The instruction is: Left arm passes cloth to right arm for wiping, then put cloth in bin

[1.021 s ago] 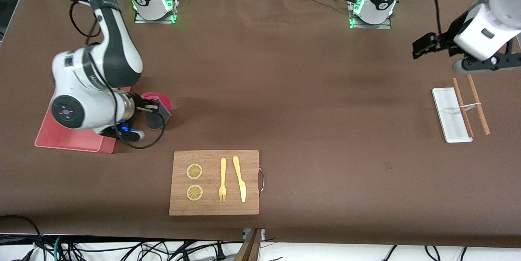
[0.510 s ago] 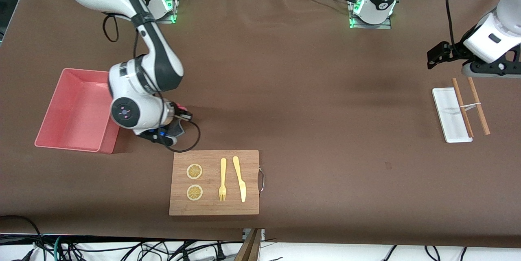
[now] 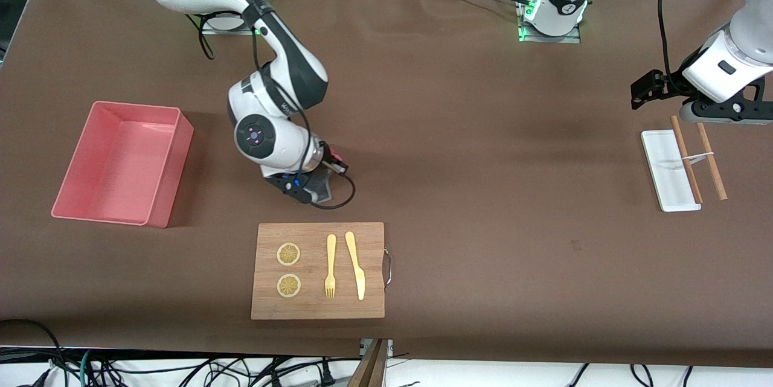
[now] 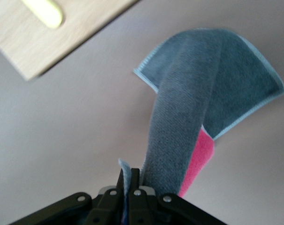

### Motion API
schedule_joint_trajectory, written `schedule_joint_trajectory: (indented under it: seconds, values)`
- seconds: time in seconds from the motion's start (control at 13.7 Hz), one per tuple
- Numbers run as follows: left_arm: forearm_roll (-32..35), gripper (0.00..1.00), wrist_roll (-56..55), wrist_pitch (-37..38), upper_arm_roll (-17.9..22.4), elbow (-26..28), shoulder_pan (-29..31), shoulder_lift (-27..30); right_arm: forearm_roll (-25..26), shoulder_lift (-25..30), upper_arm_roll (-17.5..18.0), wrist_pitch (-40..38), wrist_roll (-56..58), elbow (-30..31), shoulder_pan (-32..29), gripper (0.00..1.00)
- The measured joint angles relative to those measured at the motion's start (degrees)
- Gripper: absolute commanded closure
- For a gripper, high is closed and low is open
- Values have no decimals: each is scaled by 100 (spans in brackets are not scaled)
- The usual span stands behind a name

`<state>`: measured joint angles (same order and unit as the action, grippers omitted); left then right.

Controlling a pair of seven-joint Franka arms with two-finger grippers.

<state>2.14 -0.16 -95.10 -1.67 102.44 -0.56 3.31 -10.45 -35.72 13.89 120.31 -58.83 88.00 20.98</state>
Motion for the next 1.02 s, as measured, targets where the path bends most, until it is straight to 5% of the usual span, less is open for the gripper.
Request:
schedule_joint_trajectory:
  seconds: [0.58,1.02]
  values:
    - [-24,0,-3,-60,0,-535,39,-171,-615,-82,473,820,-975,6,204,100]
    - [-25,0,-3,-51,-16,-1091,41,-673,-286,-156,219,517,-254,507,71,100]
